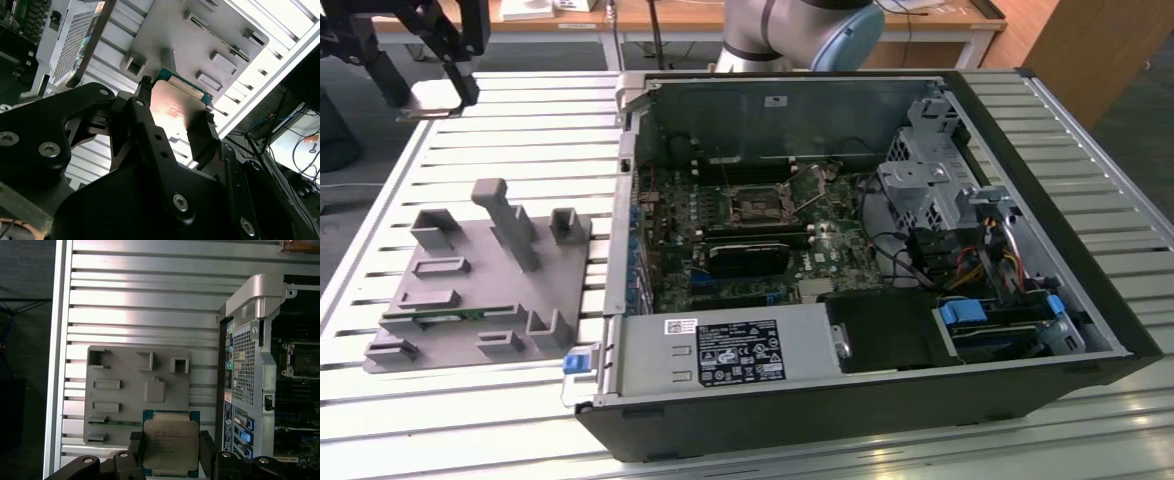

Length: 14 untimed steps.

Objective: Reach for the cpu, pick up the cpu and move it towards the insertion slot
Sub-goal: 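Pick up the cpu and move it towards the insertion slot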

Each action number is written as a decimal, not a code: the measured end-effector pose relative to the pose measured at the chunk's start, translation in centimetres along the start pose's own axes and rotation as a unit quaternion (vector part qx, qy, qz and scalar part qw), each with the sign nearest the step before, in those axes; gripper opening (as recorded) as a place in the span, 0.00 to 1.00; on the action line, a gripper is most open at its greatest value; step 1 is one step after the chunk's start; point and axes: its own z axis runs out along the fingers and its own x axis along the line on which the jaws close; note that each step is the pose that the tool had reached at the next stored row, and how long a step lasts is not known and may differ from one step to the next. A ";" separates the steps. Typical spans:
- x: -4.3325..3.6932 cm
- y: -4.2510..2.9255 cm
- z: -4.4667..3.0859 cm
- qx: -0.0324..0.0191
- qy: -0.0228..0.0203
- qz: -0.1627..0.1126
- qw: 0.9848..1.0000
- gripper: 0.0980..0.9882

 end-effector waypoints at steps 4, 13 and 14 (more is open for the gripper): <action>-0.32 -0.01 0.00 0.000 0.000 0.000 1.000 0.50; -1.04 -0.03 0.00 0.000 0.000 0.000 1.000 0.50; -1.12 -0.03 0.00 0.000 0.000 0.000 1.000 0.50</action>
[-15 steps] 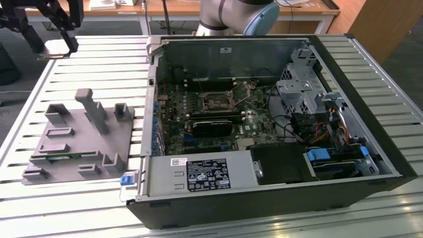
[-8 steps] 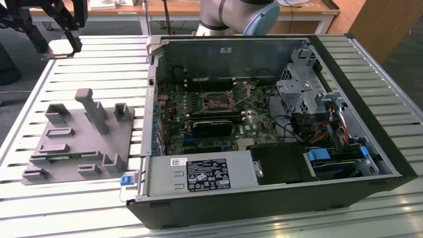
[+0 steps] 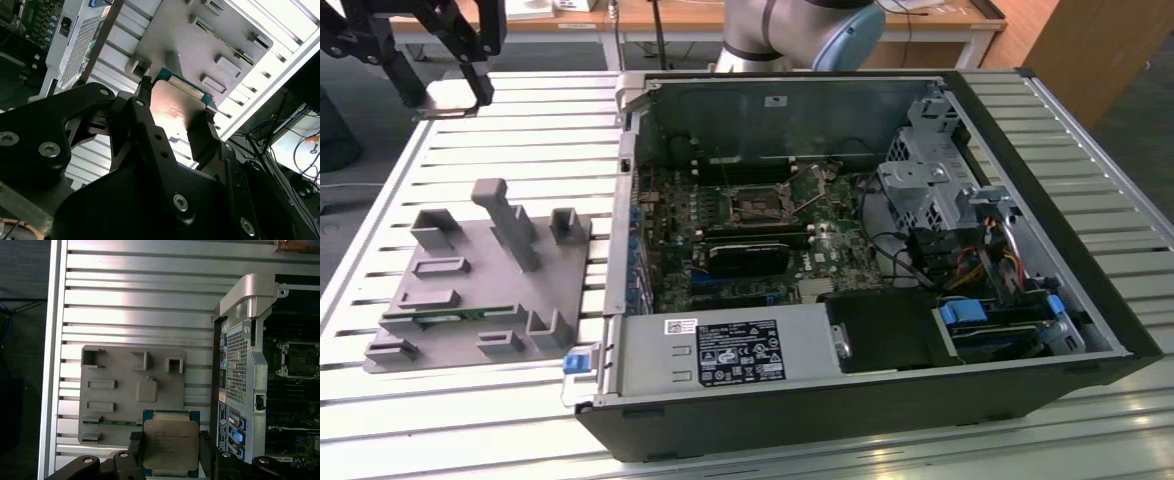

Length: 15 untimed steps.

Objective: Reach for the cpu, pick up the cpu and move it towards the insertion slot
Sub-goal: 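Pick up the cpu and move it towards the insertion slot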

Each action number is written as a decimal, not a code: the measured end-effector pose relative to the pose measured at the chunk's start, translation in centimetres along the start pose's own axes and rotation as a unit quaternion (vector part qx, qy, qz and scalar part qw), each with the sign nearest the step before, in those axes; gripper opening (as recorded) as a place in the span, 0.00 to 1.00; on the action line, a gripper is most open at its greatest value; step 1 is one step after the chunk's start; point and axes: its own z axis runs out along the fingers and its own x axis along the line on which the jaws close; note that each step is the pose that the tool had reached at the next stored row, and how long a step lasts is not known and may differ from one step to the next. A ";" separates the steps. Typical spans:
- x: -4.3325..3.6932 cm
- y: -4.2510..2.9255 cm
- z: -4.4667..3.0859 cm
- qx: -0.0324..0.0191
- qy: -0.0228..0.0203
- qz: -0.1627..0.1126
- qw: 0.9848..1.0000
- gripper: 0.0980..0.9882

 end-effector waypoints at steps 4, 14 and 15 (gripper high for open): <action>-0.36 -0.01 0.00 0.000 0.000 0.000 1.000 0.50; -1.42 -0.04 -0.01 0.000 0.000 0.000 1.000 0.50; -1.53 -0.04 -0.01 0.000 0.000 0.000 1.000 0.50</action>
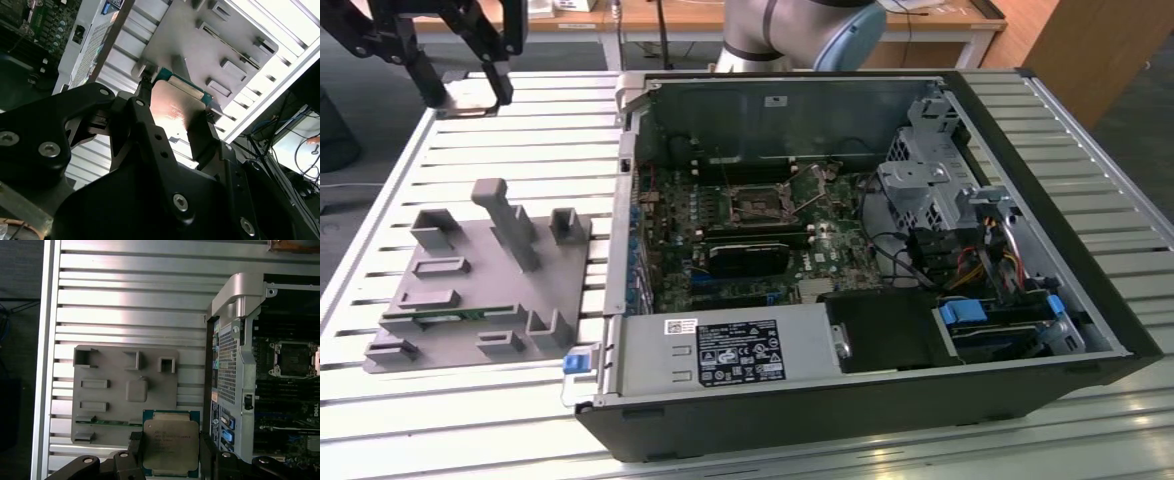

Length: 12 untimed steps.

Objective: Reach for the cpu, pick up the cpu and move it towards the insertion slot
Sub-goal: 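Pick up the cpu and move it towards the insertion slot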

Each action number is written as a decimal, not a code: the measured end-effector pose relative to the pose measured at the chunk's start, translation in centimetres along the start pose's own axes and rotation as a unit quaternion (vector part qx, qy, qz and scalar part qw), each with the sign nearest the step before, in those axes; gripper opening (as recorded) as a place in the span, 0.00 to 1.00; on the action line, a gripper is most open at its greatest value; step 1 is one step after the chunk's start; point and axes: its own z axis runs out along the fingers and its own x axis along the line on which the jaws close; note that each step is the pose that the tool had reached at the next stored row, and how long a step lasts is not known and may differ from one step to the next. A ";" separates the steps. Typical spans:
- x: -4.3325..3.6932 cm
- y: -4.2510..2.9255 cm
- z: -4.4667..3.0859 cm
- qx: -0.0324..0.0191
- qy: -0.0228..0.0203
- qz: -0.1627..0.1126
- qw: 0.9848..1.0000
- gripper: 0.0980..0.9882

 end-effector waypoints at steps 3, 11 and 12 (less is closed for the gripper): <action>-0.32 -0.01 0.00 0.000 0.000 0.000 1.000 0.50; -1.25 -0.03 -0.01 0.000 0.000 0.000 1.000 0.50; -1.37 -0.03 -0.01 0.000 0.000 0.000 1.000 0.50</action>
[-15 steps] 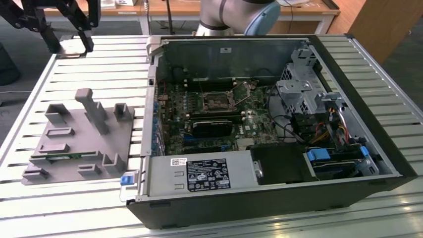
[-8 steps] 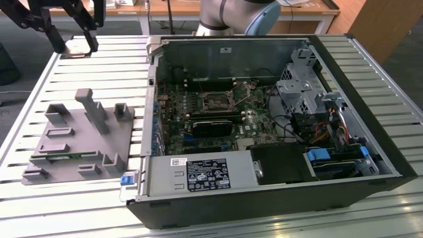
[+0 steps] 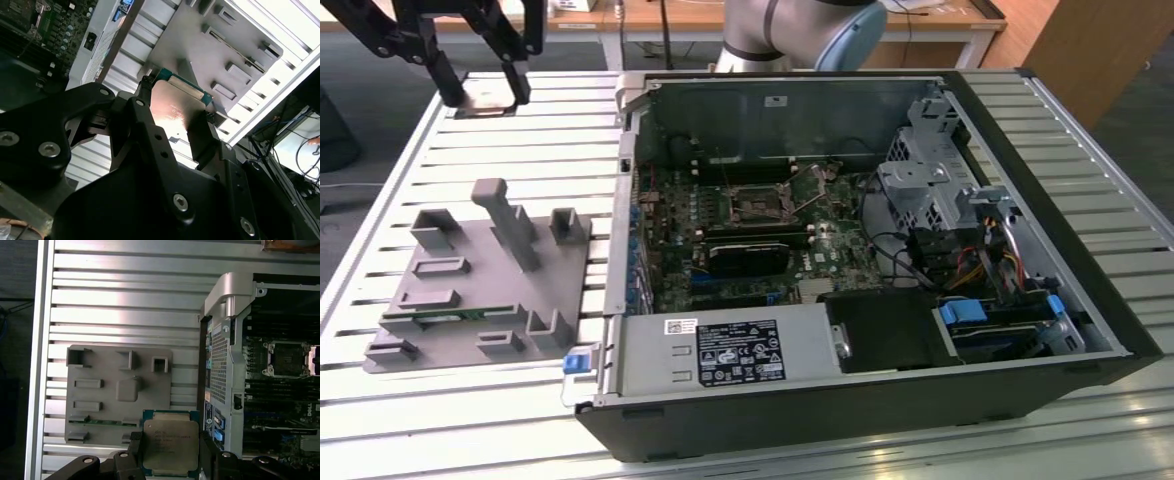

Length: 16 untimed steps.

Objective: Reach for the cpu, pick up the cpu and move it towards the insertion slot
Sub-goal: 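Pick up the cpu and move it towards the insertion slot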

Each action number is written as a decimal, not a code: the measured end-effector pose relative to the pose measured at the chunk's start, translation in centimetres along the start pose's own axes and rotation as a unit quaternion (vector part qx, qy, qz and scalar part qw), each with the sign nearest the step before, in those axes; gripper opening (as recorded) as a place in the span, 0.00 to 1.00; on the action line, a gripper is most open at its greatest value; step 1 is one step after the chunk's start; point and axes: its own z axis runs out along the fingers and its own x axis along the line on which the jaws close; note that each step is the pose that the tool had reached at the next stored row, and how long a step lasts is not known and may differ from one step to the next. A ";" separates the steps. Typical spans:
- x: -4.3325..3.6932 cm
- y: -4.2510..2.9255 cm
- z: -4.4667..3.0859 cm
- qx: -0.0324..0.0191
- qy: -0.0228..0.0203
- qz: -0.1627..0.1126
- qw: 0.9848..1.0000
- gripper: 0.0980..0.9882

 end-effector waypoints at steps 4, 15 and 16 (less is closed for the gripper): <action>-0.49 -0.01 0.00 0.000 0.000 0.000 1.000 0.50; -1.68 -0.05 -0.01 0.000 0.000 0.000 1.000 0.50; -1.78 -0.05 -0.01 0.000 0.000 0.000 1.000 0.50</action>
